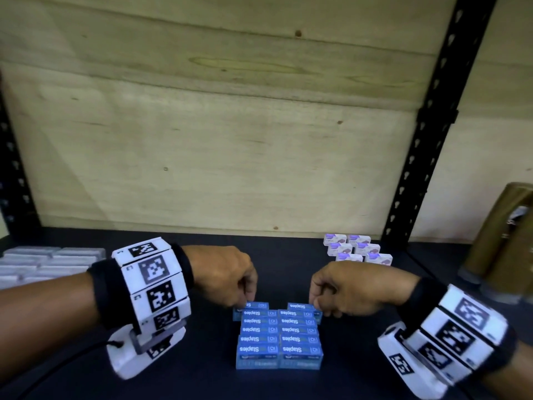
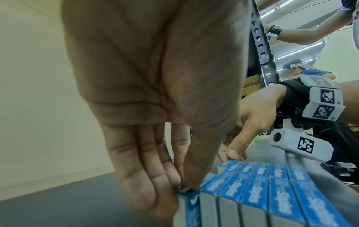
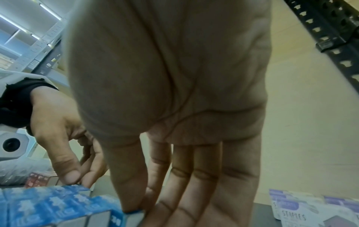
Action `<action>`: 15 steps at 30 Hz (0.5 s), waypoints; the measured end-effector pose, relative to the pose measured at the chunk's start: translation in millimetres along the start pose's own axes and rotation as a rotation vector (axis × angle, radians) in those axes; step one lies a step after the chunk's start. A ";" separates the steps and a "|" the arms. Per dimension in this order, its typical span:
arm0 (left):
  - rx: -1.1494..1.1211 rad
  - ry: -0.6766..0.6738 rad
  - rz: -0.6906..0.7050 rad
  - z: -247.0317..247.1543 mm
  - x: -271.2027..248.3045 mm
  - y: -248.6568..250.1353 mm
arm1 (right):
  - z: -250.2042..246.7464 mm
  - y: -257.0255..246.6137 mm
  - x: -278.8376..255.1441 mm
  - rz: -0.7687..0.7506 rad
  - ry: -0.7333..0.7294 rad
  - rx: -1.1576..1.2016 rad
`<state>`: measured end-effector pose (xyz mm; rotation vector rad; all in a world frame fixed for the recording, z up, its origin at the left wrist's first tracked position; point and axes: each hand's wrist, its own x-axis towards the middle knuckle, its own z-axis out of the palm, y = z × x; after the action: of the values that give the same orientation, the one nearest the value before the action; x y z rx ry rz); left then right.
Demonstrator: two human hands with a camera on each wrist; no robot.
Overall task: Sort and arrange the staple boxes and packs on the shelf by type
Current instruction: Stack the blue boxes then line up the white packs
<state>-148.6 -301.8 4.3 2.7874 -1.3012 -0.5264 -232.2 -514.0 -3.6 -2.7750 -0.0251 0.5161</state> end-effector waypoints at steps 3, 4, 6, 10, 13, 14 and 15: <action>-0.054 0.013 0.006 2.9 0.8 -0.5 | 0.4 -1.6 1.4 -0.011 0.002 -0.006; -0.072 0.011 0.006 3.2 1.4 -0.6 | 0.3 -2.4 1.7 -0.017 0.004 -0.006; -0.096 0.003 0.008 2.9 2.2 -0.1 | 0.4 -3.8 2.9 -0.027 0.006 -0.008; -0.127 -0.016 0.012 2.7 5.0 2.5 | 0.3 -6.9 6.1 -0.047 0.010 -0.026; -0.120 -0.009 0.017 3.2 7.2 5.1 | 0.6 -8.6 8.2 -0.057 0.014 -0.047; -0.117 -0.008 0.019 3.2 8.2 5.7 | 0.6 -9.1 9.1 -0.060 0.018 -0.050; -0.113 -0.007 0.021 3.2 8.8 6.4 | 0.8 -9.5 9.8 -0.062 0.021 -0.054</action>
<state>-149.1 -312.1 -0.3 2.6803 -1.2589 -0.5891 -222.9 -504.0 -4.7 -2.8213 -0.1221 0.4769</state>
